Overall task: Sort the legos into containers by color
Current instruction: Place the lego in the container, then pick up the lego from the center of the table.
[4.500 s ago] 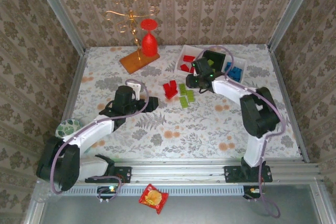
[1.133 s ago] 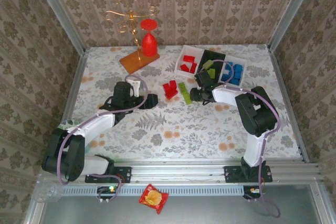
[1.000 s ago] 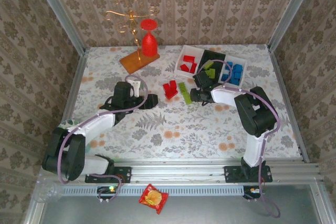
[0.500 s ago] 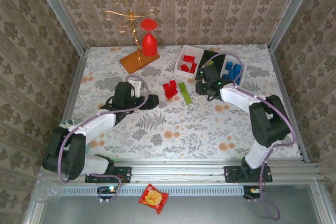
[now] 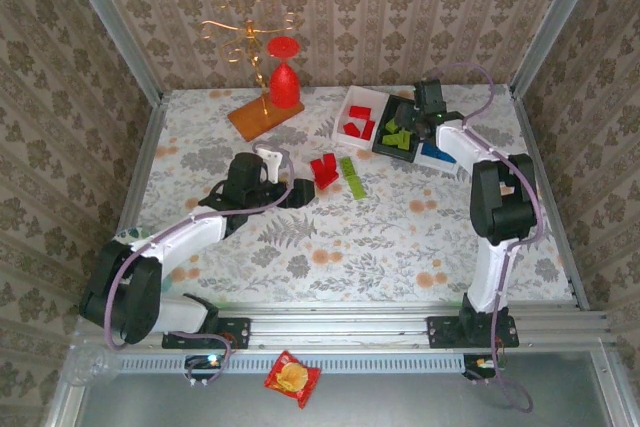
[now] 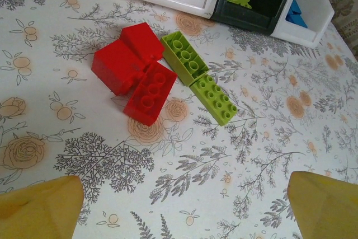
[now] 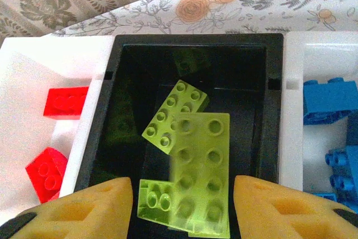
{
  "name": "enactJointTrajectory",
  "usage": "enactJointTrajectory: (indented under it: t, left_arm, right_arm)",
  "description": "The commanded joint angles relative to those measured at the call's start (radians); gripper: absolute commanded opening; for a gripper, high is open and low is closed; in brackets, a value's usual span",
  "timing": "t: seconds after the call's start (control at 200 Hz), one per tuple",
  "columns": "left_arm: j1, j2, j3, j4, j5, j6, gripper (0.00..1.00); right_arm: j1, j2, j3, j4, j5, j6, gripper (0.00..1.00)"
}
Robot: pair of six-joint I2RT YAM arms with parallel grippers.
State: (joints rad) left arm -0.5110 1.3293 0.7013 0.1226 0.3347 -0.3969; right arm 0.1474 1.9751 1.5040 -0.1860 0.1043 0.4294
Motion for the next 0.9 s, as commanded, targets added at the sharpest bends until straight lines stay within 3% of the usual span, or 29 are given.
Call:
enactJointTrajectory:
  t: [0.0,0.185,0.435,0.585,0.895]
  left_arm:
    - [-0.007,-0.016,0.013,-0.009,-0.022,-0.007,0.95]
    - [0.014,-0.039,-0.023,-0.003,-0.063,0.004,0.95]
    - [0.079,-0.098,-0.076,0.002,-0.081,-0.002,0.95]
    - [0.094,-0.106,-0.090,0.027,-0.052,-0.003,0.95]
    - [0.100,-0.093,-0.177,0.243,0.170,0.033,0.96]
  right_arm:
    - [0.023,-0.069,-0.013,-0.001,-0.036,-0.004,0.59]
    - [0.177,-0.235,-0.240,0.041,-0.077,-0.066,0.63]
    - [0.413,-0.281,-0.419,0.036,0.041,-0.165,0.74]
    - [0.443,-0.171,-0.345,-0.025,0.081,-0.189,0.75]
    - [0.434,-0.003,-0.206,-0.167,0.120,-0.176,0.69]
